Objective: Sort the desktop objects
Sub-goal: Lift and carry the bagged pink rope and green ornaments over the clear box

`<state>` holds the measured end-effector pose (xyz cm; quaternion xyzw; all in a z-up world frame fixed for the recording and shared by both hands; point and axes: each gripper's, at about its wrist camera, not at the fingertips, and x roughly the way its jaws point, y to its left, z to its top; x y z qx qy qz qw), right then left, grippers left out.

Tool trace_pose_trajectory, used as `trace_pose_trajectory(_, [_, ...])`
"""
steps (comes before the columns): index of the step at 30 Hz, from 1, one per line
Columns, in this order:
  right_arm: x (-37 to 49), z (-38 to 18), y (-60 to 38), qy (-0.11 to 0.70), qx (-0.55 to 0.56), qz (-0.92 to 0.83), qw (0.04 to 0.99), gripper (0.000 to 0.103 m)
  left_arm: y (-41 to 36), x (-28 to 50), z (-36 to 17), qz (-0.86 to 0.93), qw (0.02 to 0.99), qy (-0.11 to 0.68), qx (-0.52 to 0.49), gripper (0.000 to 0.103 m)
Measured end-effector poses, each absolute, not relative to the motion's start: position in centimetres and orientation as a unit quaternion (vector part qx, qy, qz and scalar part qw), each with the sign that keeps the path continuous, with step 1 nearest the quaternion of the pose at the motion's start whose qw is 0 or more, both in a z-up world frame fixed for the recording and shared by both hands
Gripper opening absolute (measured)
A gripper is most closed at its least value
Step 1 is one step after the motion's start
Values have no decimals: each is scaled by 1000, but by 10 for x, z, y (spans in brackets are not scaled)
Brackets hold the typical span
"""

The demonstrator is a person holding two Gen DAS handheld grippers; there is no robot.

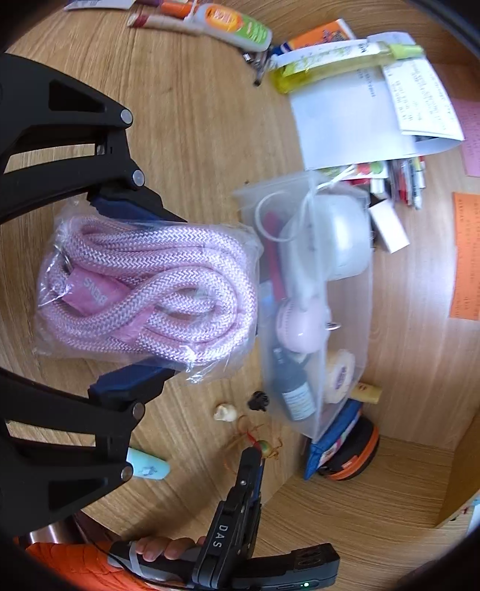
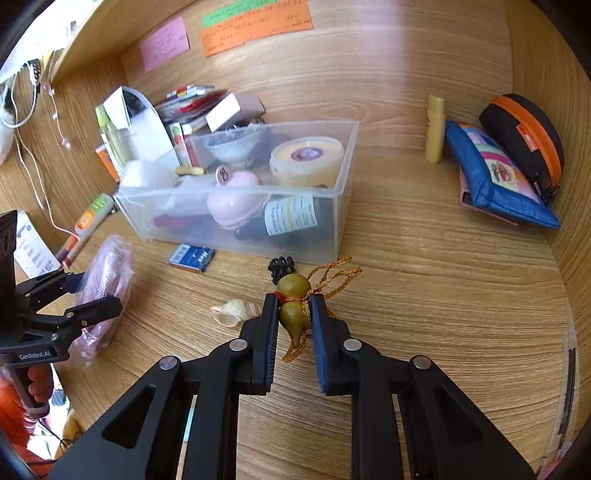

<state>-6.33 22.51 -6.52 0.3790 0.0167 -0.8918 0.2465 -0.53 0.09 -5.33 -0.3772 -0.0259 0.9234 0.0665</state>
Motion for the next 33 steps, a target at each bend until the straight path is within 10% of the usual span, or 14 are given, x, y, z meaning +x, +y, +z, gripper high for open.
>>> trace_pose_trajectory(33, [-108, 37, 173, 18, 288, -916, 279, 16, -38, -55, 65, 969, 41, -55, -239, 65])
